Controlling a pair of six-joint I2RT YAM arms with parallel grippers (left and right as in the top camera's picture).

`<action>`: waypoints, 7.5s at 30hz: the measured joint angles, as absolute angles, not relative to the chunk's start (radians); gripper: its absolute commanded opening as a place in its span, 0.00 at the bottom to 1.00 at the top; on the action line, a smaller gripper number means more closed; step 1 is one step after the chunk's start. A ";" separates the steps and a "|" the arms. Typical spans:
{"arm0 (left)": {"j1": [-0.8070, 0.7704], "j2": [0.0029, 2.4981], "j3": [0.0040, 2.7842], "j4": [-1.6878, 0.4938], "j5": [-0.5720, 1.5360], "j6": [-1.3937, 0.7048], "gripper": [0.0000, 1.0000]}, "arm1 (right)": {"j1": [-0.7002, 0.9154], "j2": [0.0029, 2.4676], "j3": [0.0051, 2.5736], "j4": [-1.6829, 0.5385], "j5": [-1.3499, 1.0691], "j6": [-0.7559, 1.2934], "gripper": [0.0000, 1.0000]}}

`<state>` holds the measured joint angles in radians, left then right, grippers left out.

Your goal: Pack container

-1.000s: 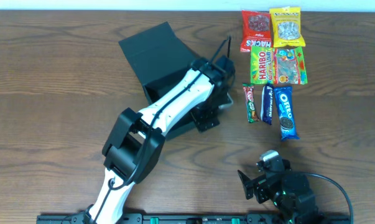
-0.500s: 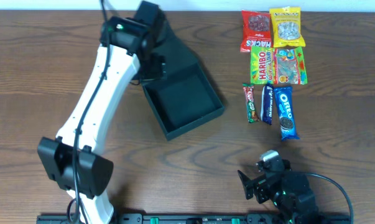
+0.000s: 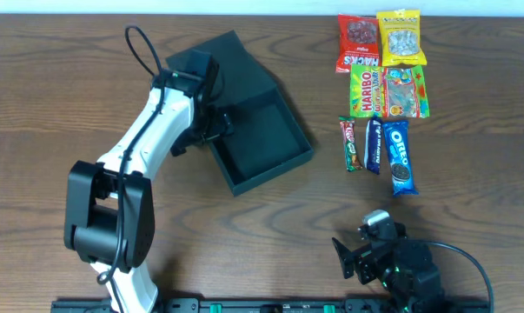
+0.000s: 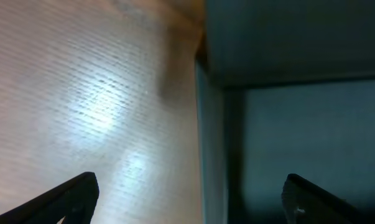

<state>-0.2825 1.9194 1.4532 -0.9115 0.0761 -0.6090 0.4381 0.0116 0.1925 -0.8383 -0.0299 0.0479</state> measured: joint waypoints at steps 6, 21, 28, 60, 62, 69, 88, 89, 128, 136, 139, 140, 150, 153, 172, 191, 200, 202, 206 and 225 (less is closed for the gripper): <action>-0.282 1.919 1.400 -0.828 0.099 -0.624 0.11 | 0.438 0.012 0.192 -0.838 -0.030 0.048 0.99; -0.358 1.919 1.399 -0.706 -0.028 -0.272 0.06 | 0.438 0.012 0.192 -0.838 -0.030 0.048 1.00; -0.366 1.919 1.399 -0.701 -0.044 -0.215 0.06 | 0.438 0.012 0.192 -0.838 -0.030 0.048 0.99; -0.292 1.919 1.398 -0.503 -0.051 -0.345 0.06 | 0.438 0.012 0.192 -0.838 -0.030 0.048 0.99; -0.292 1.919 1.398 -0.497 -0.045 -0.311 0.06 | 0.438 0.012 0.192 -0.838 -0.030 0.048 0.99; -0.292 1.919 1.399 -0.496 -0.030 -0.202 0.77 | 0.438 0.012 0.192 -0.838 -0.030 0.048 0.99; -0.324 1.678 1.686 -1.048 -0.026 -0.211 0.95 | 0.438 0.012 0.192 -0.838 -0.030 0.048 0.99; -0.328 1.654 1.687 -1.081 -0.025 -0.208 0.95 | 0.438 0.012 0.192 -0.838 -0.030 0.048 0.99; -0.361 1.243 1.397 -1.091 0.178 -0.106 0.95 | 0.345 0.130 0.212 -0.319 -0.249 0.618 0.99; -0.361 1.256 1.397 -0.932 0.133 -0.092 0.95 | 0.034 0.738 0.648 -0.344 -0.264 0.276 0.99; -0.361 1.306 1.397 -0.876 0.117 -0.092 0.95 | -0.036 0.944 0.805 -0.347 -0.319 0.142 0.99; -0.361 1.326 1.397 -0.863 0.115 -0.093 0.95 | -0.053 1.007 0.855 -0.337 -0.325 0.106 0.99; -0.361 1.485 1.395 -0.661 0.108 -0.140 0.95 | -0.262 1.477 1.151 -0.313 -0.320 -0.031 0.99; -0.361 1.496 1.395 -0.591 0.108 -0.157 0.95 | -0.273 1.650 1.288 -0.387 -0.303 -0.069 0.99; -0.247 1.502 1.394 -0.519 0.105 -0.192 0.95 | -0.128 2.214 1.687 -0.540 -0.109 -0.110 0.88; -0.219 1.502 1.394 -0.486 0.121 -0.206 0.95 | -0.126 2.303 1.739 -0.536 0.029 -0.015 0.01; -0.219 1.502 1.394 -0.485 0.124 -0.206 0.95 | -0.125 2.317 1.836 -0.712 0.015 -0.010 0.01; -0.219 1.502 1.394 -0.486 0.124 -0.206 0.95 | -0.125 2.324 1.885 -0.753 0.011 -0.010 0.01; -0.218 1.502 1.394 -0.485 0.124 -0.206 0.95 | -0.115 2.310 2.004 -0.791 0.007 -0.008 0.01; -0.139 1.486 1.394 -0.525 0.125 -0.179 0.95 | -0.001 2.246 2.067 -0.944 0.001 -0.133 0.78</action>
<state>-0.1394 1.4857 1.3945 -0.5251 0.1249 -0.1791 -0.0013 2.2459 2.0670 -0.9436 0.0006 -0.1326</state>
